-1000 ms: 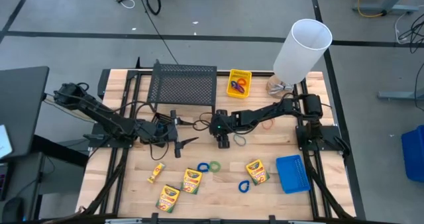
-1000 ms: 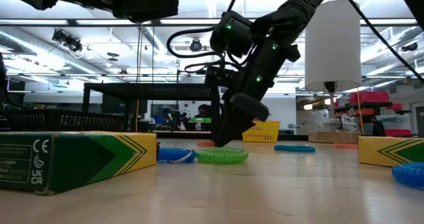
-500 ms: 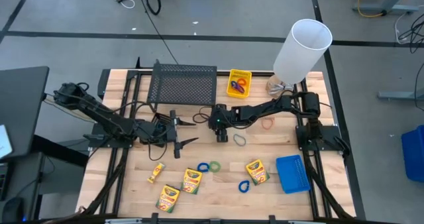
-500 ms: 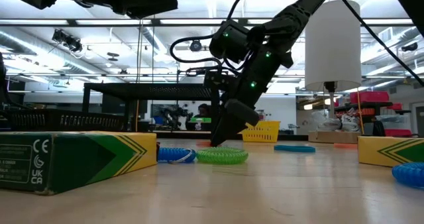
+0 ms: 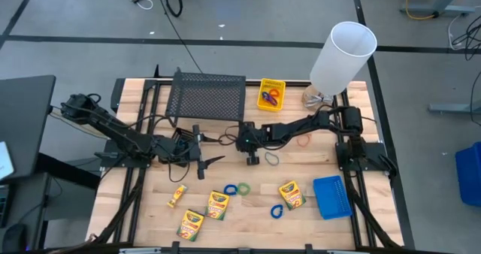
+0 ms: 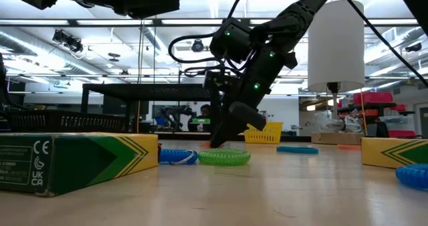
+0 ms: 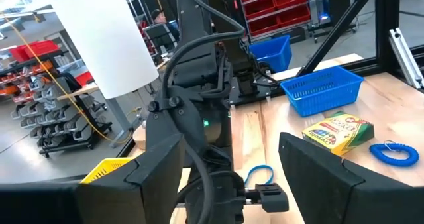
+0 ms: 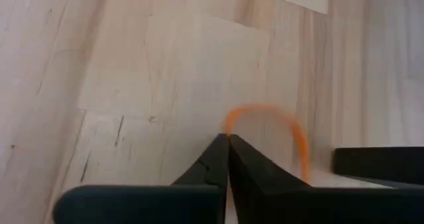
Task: Pick & Place Office Desk Supplies
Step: Put the left orange rubber band into the black bin
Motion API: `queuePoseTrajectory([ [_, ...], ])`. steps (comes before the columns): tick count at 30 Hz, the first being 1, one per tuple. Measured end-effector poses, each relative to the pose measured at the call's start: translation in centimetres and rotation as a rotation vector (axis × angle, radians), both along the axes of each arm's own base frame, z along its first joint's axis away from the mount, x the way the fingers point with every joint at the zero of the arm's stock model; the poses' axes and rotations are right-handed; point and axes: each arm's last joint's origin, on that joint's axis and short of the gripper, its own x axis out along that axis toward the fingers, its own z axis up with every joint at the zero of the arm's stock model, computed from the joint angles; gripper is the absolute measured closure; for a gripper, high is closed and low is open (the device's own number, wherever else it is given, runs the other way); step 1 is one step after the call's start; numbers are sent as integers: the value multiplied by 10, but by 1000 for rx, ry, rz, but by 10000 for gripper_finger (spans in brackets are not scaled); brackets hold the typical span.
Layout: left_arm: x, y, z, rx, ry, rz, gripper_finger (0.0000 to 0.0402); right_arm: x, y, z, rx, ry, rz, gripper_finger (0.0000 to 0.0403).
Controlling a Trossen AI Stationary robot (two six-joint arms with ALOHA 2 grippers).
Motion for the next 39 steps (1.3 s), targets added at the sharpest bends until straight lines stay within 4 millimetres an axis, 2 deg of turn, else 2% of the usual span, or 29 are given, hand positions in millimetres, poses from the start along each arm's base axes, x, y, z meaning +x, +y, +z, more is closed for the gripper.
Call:
queuePoseTrajectory([
  [7, 0, 0, 0, 0, 0, 0, 147, -1, 12, 3, 3, 2, -19, 399],
  [13, 0, 0, -1, 2, 9, 1, 147, -7, 37, 21, 67, -17, 39, 401],
  [21, -1, -1, -4, -15, 36, -2, 147, -5, 78, 63, 115, -222, 144, 402],
  [26, -1, -1, -9, -46, 76, -5, 147, -7, 99, 98, 136, -398, 234, 402],
  [32, -1, -6, -14, -102, 126, -176, 147, -15, 108, 126, 166, -492, 302, 402],
  [39, -2, -12, -21, -173, 213, -372, 147, -18, 110, 131, 157, -501, 316, 403],
])
